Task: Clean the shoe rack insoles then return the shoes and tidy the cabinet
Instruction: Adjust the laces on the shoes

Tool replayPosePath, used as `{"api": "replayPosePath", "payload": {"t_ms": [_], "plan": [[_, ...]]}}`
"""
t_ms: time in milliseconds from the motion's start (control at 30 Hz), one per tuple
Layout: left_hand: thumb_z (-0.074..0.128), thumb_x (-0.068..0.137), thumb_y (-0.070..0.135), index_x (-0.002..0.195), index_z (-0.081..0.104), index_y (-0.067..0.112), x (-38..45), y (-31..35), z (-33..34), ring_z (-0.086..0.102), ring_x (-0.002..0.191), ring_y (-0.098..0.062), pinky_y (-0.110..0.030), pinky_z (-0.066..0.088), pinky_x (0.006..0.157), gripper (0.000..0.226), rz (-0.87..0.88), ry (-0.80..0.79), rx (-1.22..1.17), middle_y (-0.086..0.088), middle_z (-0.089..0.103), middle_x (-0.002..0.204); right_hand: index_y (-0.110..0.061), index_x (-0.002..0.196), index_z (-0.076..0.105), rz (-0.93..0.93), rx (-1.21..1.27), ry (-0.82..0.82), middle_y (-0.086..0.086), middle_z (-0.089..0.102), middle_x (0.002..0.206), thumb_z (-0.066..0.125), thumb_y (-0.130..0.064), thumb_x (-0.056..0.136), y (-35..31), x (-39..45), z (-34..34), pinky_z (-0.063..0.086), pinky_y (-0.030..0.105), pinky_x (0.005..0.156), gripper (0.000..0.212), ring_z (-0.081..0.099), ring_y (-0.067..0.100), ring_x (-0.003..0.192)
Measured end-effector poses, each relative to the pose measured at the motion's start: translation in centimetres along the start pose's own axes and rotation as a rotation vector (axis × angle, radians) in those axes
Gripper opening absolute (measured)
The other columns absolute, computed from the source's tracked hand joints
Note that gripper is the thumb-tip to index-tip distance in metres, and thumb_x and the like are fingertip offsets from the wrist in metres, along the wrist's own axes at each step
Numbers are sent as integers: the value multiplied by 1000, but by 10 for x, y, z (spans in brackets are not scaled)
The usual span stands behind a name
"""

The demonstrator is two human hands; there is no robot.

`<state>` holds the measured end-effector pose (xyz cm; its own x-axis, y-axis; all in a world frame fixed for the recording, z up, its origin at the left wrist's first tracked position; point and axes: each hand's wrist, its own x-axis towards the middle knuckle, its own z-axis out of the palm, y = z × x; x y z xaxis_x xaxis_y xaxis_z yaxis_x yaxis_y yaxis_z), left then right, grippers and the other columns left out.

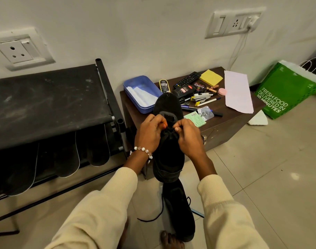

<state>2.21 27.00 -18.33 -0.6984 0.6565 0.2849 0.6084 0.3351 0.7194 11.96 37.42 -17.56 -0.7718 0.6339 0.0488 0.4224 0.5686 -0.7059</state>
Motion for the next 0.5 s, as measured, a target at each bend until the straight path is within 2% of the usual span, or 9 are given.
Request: {"api": "replayPosePath", "payload": {"t_ms": [133,367,433,500], "plan": [[54,92,10,89,61,14,0,1,4,56,80,-21,-26,34,61,9,-45,18,58,-2,59,93,-16,87,46,5,-28,23,1,49,93,40,8,86,-5,-1,3,35,21,69,24,45,14,86],[49,92,2,89,59,10,0,1,3,57,87,-28,-37,44,69,13,-140,-10,49,-8,61,99,-16,86,45,23,17,42,4,52,94,40,8,85,-5,-2,4,37,24,69,24,48,16,86],[50,93,3,89,60,9,1,-2,1,58,89,-27,-36,43,70,12,-154,-25,29,-9,62,99,-18,89,53,74,127,50,0,57,94,47,1,91,-1,0,-1,42,24,73,20,52,13,87],[52,93,2,87,60,9,2,-6,-3,59,87,-27,-35,45,72,11,-153,-35,-44,-9,63,95,-20,96,61,110,283,35,-3,63,97,54,-1,91,5,1,-7,50,26,83,21,58,10,91]]}}
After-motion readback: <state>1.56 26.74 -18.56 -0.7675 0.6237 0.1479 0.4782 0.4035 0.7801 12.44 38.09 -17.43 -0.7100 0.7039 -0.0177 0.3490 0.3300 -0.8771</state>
